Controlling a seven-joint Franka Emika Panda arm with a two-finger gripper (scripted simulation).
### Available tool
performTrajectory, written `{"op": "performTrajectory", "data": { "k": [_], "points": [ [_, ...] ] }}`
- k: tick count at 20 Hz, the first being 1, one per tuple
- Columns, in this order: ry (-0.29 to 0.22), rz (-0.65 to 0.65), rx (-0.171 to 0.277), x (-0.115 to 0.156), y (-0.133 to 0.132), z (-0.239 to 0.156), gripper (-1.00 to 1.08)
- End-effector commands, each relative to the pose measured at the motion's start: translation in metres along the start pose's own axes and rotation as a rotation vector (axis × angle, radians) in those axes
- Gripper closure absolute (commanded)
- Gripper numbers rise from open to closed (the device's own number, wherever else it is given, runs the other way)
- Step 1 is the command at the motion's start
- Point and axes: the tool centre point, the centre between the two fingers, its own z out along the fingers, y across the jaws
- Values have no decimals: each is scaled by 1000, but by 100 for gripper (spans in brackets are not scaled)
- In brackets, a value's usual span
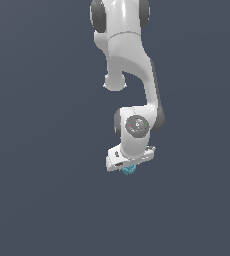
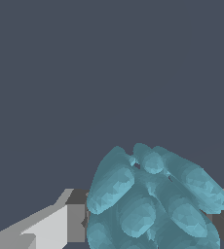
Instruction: Pick up the object and move it to a goal position.
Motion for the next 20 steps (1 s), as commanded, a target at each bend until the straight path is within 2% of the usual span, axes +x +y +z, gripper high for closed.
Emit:
{"op": "performTrajectory", "data": {
  "k": [1,11,20],
  "points": [
    [0,0,0,0,0,-1,108],
    [0,0,0,-19,9,-19,108],
    [0,0,0,-63,31,-64,108]
  ]
}}
